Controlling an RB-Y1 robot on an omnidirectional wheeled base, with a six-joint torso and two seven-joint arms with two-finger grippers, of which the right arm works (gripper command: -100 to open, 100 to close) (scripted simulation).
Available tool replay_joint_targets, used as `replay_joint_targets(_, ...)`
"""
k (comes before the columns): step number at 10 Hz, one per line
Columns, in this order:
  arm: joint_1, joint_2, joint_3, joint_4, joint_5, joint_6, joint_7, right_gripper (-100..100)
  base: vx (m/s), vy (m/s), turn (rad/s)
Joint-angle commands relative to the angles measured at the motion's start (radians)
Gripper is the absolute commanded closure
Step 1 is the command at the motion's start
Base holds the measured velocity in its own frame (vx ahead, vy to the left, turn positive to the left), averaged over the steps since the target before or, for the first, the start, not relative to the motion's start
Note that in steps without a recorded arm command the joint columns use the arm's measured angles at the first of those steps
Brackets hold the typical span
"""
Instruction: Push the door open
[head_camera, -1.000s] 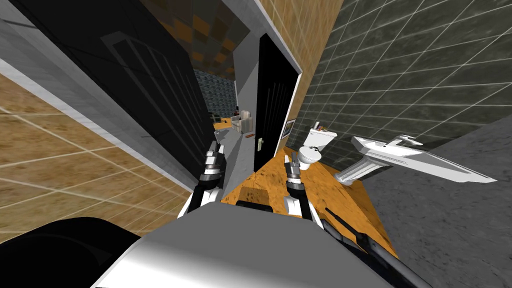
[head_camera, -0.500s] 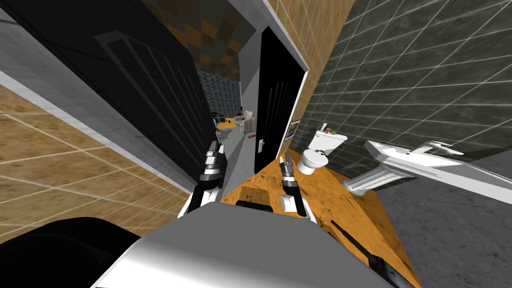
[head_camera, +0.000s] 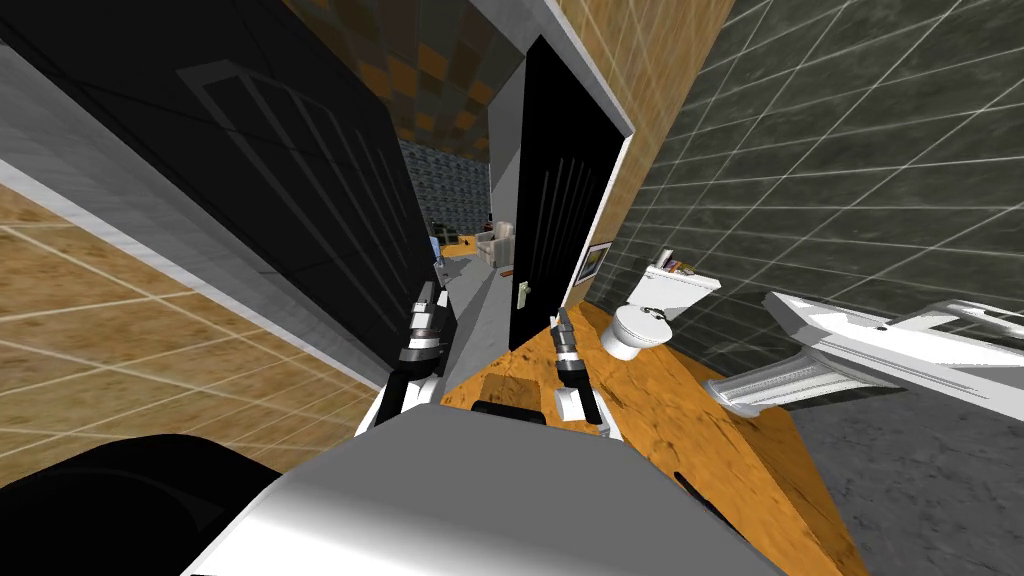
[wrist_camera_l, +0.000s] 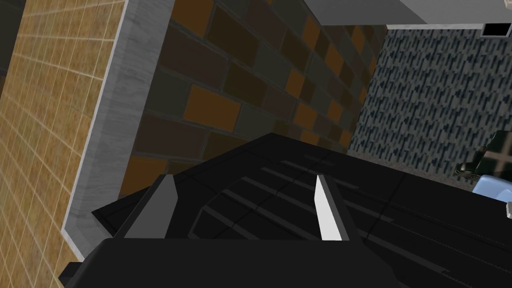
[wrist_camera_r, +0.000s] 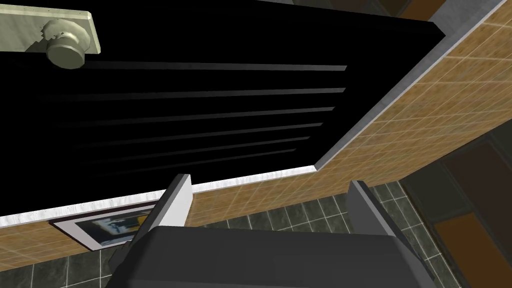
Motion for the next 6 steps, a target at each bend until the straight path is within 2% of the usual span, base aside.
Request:
replay_joint_targets(1,-0.017,-0.002,0.009,0.035,-0.002,0.006,-0.006,-100,0.065,-0.085,0.108)
replay_joint_targets(5,-0.050,-0.004,0.036,0.099,-0.004,0.028,-0.016,-100,0.076,-0.089,0.102)
replay_joint_targets(6,-0.067,-0.005,0.049,0.131,-0.005,0.039,-0.020,-100,0.090,-0.126,0.174)
